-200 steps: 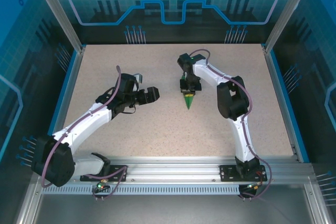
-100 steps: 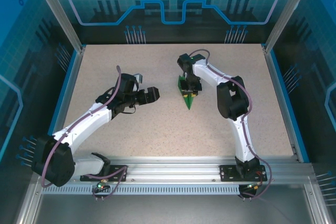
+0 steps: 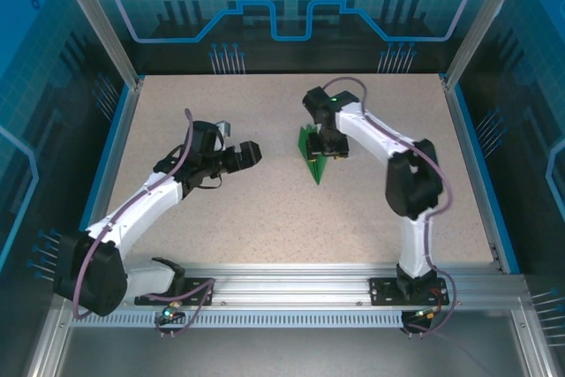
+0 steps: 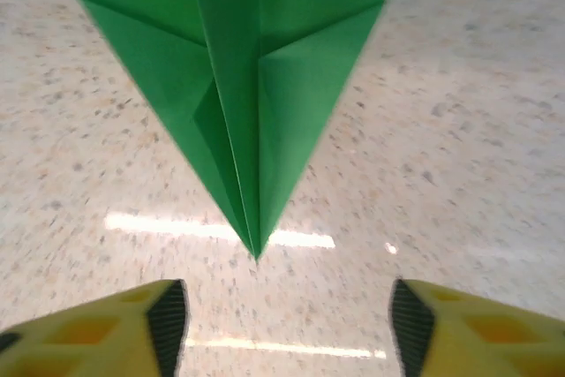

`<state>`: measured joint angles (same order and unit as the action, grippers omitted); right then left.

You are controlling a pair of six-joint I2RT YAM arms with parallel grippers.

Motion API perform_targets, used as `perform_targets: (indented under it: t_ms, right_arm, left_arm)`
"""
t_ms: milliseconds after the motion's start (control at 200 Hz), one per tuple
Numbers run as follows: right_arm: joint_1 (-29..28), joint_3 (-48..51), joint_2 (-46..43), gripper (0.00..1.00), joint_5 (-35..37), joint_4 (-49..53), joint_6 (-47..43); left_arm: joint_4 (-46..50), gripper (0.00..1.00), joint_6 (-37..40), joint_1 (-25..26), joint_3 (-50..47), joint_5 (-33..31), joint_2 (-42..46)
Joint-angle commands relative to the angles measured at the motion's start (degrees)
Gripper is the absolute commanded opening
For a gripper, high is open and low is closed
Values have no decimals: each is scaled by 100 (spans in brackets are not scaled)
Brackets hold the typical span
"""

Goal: Fold a paper plane with a square sheet of paper (fold left side to right side)
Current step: Place the paper plane at the center of the table, then reset both arms

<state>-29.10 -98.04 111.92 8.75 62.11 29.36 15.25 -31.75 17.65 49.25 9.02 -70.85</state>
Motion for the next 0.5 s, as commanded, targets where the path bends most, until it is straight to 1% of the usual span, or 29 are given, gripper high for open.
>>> perform_targets:
  t_ms: [0,40,115,180,350,400,495]
  right_arm:
    - [-54,721,-1241,80,429,-486,-352]
    - [-22,1064,-1672,86,658,-674,-401]
    - [125,1823,-2481,95,975,-1191,-503]
    - [376,2474,-3082,99,1056,-1676,-577]
    - [1140,4157,-4356,100,1096,-3160,-714]
    - [1273,4642,-4611,100,1181,-3724,-969]
    - [1416,5669,-4887,100,1455,-5006,-1781]
  left_arm:
    - [-340,99,-221,-238,-213,57,331]
    - [-408,99,-253,-287,-287,-108,448]
    - [-529,99,-271,-349,-462,-704,704]
    - [-727,99,-185,-385,-641,-1236,956]
    - [-1392,99,241,-394,-1289,-2950,1539]
    - [-1633,99,444,-394,-1498,-3415,1670]
    - [-1866,99,765,-394,-1849,-4254,1814]
